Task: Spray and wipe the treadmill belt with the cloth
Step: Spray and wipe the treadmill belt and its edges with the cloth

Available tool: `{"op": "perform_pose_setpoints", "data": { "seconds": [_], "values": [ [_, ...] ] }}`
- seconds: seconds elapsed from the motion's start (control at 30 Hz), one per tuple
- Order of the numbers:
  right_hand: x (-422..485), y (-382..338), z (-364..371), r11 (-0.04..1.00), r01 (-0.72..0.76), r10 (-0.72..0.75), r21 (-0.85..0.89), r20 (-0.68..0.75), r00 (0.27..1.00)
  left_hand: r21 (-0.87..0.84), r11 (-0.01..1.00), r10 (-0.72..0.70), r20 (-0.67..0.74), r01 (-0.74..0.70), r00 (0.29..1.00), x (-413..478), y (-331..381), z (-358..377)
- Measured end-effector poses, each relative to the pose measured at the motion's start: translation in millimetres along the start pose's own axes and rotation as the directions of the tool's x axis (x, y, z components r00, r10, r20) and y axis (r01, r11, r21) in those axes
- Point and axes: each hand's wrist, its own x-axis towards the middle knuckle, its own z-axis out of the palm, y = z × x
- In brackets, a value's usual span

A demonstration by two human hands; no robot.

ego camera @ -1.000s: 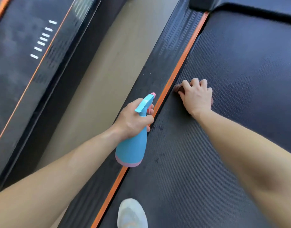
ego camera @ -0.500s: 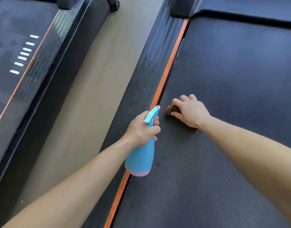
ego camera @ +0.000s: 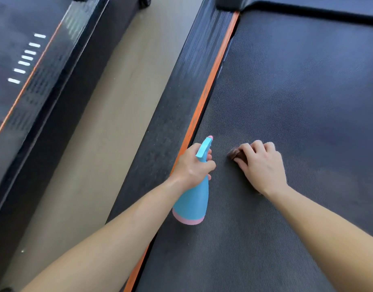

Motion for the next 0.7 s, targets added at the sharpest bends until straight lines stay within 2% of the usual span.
{"op": "perform_pose_setpoints", "data": {
  "seconds": [0.13, 0.27, 0.37, 0.6, 0.7],
  "values": [
    [-5, 5, 26, 1.000, 0.011, -0.011, 0.001, -0.182, 0.983, -0.031, 0.999, 0.006, -0.063, -0.008, 0.998, 6, -7, -5],
    [-5, 5, 31, 1.000, 0.009, -0.006, 0.010, -0.241, 0.970, -0.050, 0.998, 0.020, -0.085, -0.024, 0.996, 4, -6, -12],
    [-6, 5, 31, 1.000, 0.015, -0.009, 0.020, -0.260, 0.966, -0.097, 0.995, 0.016, -0.101, -0.026, 0.995, -4, -7, -16],
    [-7, 7, 30, 0.999, 0.025, -0.015, 0.036, -0.245, 0.969, -0.027, 0.997, -0.077, -0.138, 0.074, 0.987, -11, -13, -11],
    [-1, 7, 23, 0.996, 0.074, -0.061, 0.049, -0.234, 0.970, -0.054, 0.998, -0.044, -0.158, 0.036, 0.986, -12, -20, -11]
  ]
}}
